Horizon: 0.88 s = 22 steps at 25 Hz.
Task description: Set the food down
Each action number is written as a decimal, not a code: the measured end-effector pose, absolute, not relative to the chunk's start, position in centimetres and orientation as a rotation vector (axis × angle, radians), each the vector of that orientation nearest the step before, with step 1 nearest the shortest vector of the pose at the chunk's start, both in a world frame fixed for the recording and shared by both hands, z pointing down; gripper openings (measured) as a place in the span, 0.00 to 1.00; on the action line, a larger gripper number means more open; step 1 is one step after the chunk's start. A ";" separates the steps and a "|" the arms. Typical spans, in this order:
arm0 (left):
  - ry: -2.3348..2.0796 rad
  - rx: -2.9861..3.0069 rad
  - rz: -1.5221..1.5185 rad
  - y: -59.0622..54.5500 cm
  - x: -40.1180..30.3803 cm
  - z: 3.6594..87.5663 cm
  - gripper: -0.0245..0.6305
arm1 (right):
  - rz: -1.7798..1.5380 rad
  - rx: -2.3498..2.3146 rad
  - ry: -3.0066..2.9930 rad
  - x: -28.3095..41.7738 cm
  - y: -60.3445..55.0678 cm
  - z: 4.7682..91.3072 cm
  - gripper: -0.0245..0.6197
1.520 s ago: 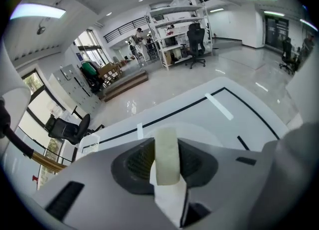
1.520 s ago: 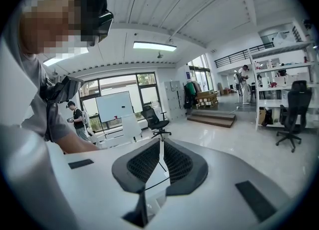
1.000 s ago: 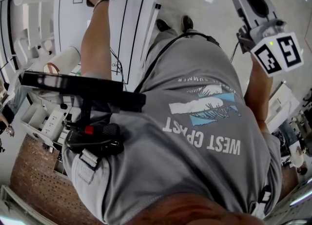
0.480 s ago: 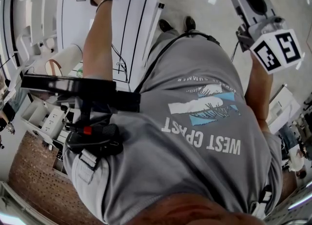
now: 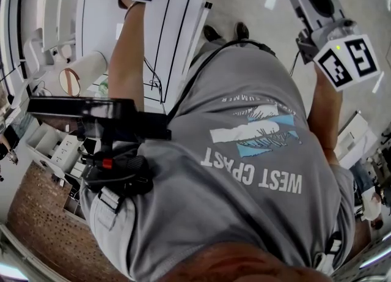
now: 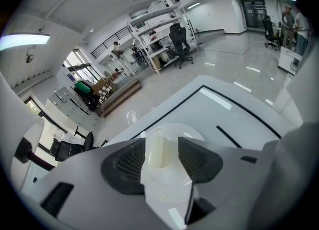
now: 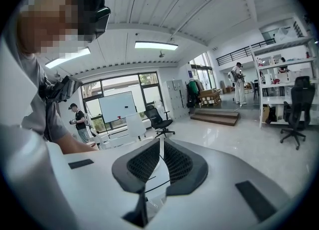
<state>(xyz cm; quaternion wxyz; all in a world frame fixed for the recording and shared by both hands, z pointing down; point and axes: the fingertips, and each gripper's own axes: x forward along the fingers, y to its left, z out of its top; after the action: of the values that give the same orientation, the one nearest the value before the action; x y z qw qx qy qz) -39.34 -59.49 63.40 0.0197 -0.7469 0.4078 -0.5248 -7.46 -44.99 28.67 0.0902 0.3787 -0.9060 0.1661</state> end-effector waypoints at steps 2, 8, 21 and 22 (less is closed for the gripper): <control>1.311 -2.332 -1.559 -59.2 -39.4 62.0 0.33 | 0.473 1.113 -2.698 -8.1 -44.6 28.7 0.05; 1.428 -2.332 -1.262 -58.9 -38.4 54.2 0.33 | 0.476 1.077 -2.751 -9.2 -44.0 29.0 0.05; 1.521 -2.319 -0.583 -53.2 -34.8 32.7 0.18 | 0.348 0.829 -2.922 -13.7 -44.3 25.8 0.05; 1.522 -2.346 -0.531 -52.7 -34.5 31.5 0.12 | 0.329 0.799 -2.937 -14.0 -44.4 25.2 0.05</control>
<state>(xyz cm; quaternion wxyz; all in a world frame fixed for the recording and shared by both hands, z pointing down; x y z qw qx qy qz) -34.54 -52.66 31.46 0.1470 -0.8152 0.5290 -0.1844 -13.99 -44.38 25.23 0.0399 0.2609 -0.9586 0.1075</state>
